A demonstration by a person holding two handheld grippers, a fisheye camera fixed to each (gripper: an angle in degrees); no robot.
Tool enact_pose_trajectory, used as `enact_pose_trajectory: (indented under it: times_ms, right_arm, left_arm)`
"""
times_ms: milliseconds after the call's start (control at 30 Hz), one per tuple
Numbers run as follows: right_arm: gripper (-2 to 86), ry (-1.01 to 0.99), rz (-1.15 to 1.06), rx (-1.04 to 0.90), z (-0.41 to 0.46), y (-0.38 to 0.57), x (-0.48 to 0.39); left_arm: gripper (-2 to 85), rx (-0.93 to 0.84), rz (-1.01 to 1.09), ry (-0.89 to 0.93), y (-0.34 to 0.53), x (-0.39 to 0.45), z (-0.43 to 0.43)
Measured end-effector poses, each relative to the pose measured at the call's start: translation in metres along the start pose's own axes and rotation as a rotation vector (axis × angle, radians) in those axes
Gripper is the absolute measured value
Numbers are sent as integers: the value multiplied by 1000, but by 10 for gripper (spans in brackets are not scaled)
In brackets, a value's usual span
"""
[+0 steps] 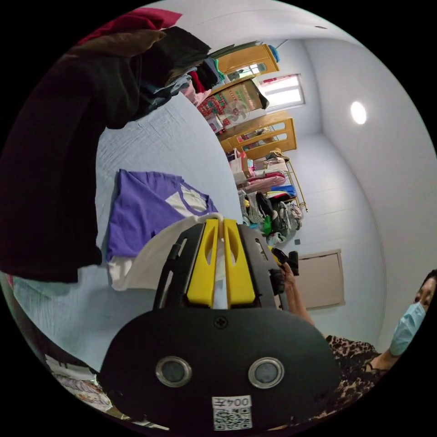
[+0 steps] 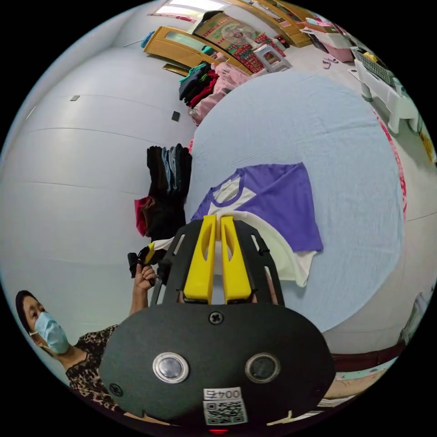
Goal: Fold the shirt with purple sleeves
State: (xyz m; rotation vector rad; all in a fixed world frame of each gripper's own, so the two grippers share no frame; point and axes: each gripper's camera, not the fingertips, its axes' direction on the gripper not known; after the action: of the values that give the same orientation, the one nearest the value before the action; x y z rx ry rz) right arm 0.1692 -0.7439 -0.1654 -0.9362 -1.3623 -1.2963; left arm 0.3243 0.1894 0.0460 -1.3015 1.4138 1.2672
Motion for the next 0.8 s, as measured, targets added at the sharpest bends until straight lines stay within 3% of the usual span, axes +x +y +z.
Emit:
enact_pose_trajectory:
  times_ms: [467, 800]
  right_arm:
    - [20, 42, 56, -139, 189, -195, 56]
    - [44, 93, 83, -196, 311, -225, 103]
  left_arm:
    - [24, 10, -145, -154, -102, -48, 117]
    - [40, -52, -215, -236, -122, -89, 195]
